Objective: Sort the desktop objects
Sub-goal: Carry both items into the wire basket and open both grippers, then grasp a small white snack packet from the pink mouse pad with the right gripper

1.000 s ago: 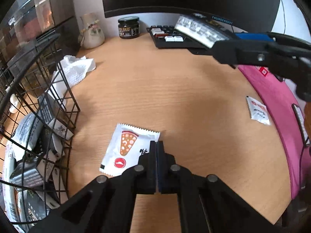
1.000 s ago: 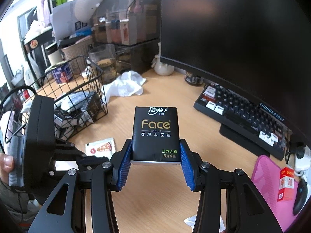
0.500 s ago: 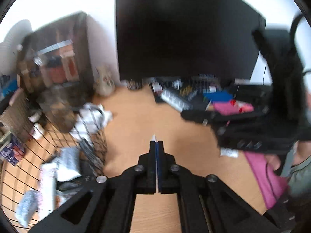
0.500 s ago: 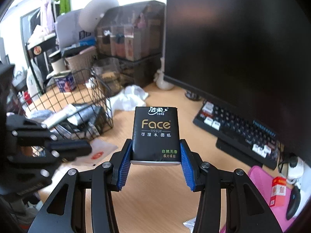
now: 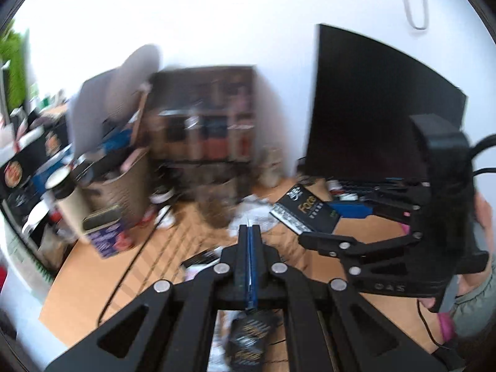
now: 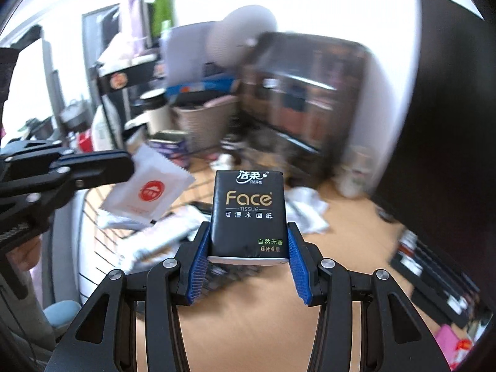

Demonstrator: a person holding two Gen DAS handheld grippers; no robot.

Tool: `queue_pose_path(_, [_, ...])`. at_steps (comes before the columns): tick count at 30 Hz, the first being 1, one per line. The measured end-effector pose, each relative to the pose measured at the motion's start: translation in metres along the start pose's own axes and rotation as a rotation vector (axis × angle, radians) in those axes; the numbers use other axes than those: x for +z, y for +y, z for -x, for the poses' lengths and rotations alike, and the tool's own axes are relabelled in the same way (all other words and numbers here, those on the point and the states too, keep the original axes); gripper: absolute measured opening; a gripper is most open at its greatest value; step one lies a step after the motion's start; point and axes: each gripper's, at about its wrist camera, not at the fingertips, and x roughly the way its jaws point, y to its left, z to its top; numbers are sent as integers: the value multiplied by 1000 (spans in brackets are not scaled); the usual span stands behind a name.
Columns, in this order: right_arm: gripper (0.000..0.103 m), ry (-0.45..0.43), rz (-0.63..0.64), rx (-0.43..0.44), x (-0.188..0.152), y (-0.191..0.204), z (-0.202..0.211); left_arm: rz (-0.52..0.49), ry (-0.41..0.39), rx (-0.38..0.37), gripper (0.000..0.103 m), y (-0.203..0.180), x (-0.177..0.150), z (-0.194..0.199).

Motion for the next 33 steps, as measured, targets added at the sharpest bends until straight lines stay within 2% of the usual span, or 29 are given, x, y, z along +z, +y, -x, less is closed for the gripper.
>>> queue_pose_path(6, [46, 14, 28, 50, 5, 33, -23, 42, 25, 29, 0, 26, -12, -3])
queue_pose_path(9, [48, 2, 53, 25, 5, 41, -27, 40, 36, 18, 1, 28, -15, -6])
queue_pose_path(11, [61, -14, 71, -8, 4, 43, -25, 67, 16, 14, 18, 31, -14, -7])
queue_pose_path(12, [62, -17, 67, -9, 4, 42, -24, 77, 12, 13, 52, 32, -13, -7])
queue_pose_path(13, [62, -13, 54, -1, 4, 38, -24, 86, 7, 4, 75, 33, -13, -6])
queue_pose_path(15, [62, -10, 39, 8, 2, 32, -22, 102, 0, -31, 77, 33, -12, -4])
queue_pose_path(19, [62, -5, 35, -11, -2, 23, -18, 91, 5, -24, 77, 26, -12, -4])
queue_pose_path(26, [62, 0, 0, -39, -18, 0, 1, 49, 31, -60, 77, -3, -13, -15])
queue_pose_path(33, [62, 0, -59, -112, -46, -38, 30, -13, 57, -150, 77, -65, -14, -34])
